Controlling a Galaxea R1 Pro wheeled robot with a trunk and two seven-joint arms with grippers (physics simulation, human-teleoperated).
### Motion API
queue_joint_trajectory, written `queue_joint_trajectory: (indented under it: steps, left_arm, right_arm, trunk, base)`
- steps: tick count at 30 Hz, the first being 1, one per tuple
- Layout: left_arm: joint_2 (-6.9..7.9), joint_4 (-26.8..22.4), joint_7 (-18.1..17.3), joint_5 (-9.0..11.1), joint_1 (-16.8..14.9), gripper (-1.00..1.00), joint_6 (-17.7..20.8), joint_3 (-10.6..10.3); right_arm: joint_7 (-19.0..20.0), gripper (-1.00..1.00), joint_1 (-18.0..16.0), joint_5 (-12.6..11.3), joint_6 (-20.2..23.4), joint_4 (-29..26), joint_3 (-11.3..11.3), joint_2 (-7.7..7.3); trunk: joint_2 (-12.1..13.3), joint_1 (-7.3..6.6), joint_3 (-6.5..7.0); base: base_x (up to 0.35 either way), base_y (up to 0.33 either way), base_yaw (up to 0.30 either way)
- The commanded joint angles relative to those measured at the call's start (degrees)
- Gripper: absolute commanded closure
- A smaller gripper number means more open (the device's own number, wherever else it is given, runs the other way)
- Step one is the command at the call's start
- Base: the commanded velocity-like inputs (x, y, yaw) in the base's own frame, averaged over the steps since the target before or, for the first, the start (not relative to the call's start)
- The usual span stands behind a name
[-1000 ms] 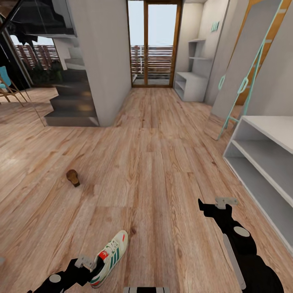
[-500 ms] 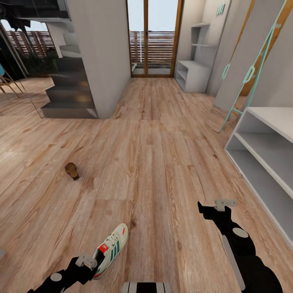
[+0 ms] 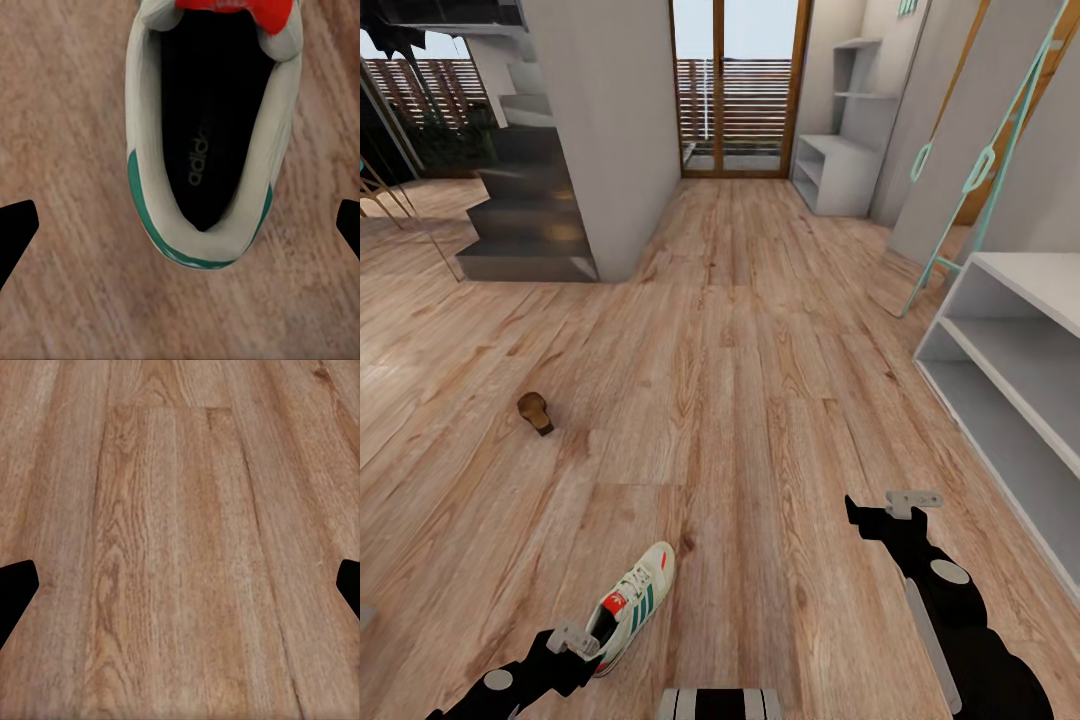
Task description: Pick up the two gym shoes and the two sandals from the corridor floor and place them onto the hallstand (shoe rack) in the corridor, making sure they are on the rack and not on the floor. Arrange them so the two gym shoes are next to each other and the two sandals are next to each other.
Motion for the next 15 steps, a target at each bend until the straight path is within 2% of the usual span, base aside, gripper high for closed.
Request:
queue_joint_trajectory:
  steps: [1, 5, 15]
  left_arm:
    - [0.01, 0.01, -0.04, -0.57, -0.02, -1.0, -0.39, 0.03]
    - [0.01, 0.01, -0.01, -0.47, -0.03, -1.0, -0.49, 0.04]
    - [0.01, 0.0, 0.01, -0.41, -0.03, -1.0, -0.56, 0.06]
  right_arm:
    - [0.02, -1.0, -0.03, 0.02, 0.32, -0.06, 0.0, -0.01]
    - [0.02, -1.0, -0.01, 0.04, 0.32, -0.04, 0.0, 0.02]
    - [0.02, -1.0, 0.0, 0.06, 0.27, 0.06, 0.0, 0.0]
  trunk:
    - [-0.02, -0.01, -0.04]
    - [-0.02, -0.01, -0.04]
    - [-0.15, 0.25, -2.26]
  base:
    - [0.0, 0.0, 0.0]
    - [0.0, 0.0, 0.0]
    - [0.0, 0.0, 0.0]
